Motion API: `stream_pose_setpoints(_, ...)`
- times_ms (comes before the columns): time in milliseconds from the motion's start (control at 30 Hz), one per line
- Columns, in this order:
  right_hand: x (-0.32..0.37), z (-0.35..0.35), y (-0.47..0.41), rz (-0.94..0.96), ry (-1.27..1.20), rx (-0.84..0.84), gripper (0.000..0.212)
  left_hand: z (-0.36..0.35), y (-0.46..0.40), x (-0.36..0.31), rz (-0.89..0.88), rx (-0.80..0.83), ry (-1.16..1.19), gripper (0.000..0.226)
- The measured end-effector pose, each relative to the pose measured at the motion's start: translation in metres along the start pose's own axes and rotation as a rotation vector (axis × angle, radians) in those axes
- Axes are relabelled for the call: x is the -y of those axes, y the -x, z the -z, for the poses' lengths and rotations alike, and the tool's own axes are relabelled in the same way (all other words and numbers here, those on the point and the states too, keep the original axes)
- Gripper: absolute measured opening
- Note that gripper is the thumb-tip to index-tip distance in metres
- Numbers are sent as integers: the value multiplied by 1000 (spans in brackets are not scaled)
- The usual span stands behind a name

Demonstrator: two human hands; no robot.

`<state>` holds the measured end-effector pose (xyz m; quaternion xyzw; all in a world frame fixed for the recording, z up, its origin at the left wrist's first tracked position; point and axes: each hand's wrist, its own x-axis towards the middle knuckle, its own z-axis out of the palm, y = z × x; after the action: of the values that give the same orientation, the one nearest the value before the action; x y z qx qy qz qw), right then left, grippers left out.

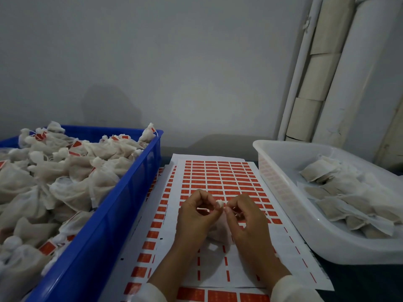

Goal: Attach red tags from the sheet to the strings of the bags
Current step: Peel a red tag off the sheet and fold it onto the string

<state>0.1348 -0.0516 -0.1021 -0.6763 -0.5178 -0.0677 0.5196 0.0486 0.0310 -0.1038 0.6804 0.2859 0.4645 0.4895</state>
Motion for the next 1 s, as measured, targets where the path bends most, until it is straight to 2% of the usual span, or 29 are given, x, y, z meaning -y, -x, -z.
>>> stream_pose_setpoints(267, -2, -1, 1, 37, 24, -21, 11, 0, 5, -3, -102, 1, -5, 14)
stream_pose_setpoints(500, -3, 1, 1, 0, 6, -65, 11, 0, 5, -5, -201, 18, -71, 21)
stream_pose_setpoints(733, -6, 1, 1, 20, 9, -82, 18, 2, 5, -4, -210, -13, -65, 20)
stream_pose_setpoints(867, -3, 1, 0, -38, -26, -77, 12, 1, 4, -3, -184, 2, -34, 18)
stream_pose_setpoints(1000, -1, 1, 0, -129, -159, -8, 31, 1, 3, -3, -154, 35, -8, 20)
